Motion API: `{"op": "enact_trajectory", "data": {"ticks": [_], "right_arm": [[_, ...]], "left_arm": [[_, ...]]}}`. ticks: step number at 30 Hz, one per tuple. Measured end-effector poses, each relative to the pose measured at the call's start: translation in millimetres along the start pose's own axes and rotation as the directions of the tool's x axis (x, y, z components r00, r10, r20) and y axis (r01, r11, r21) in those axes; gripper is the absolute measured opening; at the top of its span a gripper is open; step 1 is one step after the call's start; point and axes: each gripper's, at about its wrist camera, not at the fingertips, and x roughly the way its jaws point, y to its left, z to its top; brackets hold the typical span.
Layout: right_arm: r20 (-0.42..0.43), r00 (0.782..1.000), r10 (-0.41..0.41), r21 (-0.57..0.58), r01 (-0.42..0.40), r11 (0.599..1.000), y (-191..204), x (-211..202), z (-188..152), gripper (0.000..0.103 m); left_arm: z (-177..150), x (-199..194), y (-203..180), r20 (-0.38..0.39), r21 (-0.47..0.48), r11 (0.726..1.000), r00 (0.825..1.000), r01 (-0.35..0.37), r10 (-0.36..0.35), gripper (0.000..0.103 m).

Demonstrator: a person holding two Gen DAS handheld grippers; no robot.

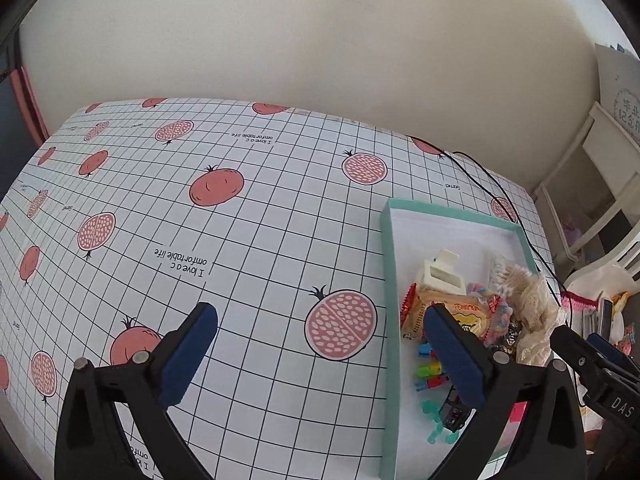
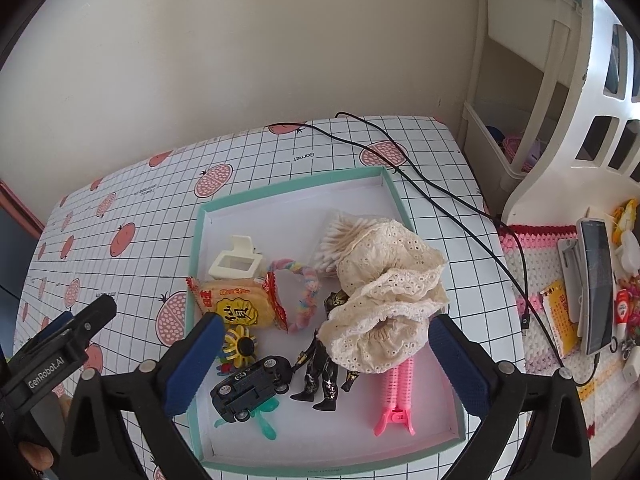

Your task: Organize objects

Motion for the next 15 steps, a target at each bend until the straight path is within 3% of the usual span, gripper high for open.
{"op": "enact_trajectory", "data": {"ticks": [15], "right_arm": [[0.012, 1.000, -0.010, -0.016, 0.010, 1.000, 7.2, -3.5, -2.8, 0.103]], "left_arm": [[1.7, -9.0, -1.4, 0.019, 0.002, 0.999, 0.998, 0.053, -0.053, 0.103]]}}
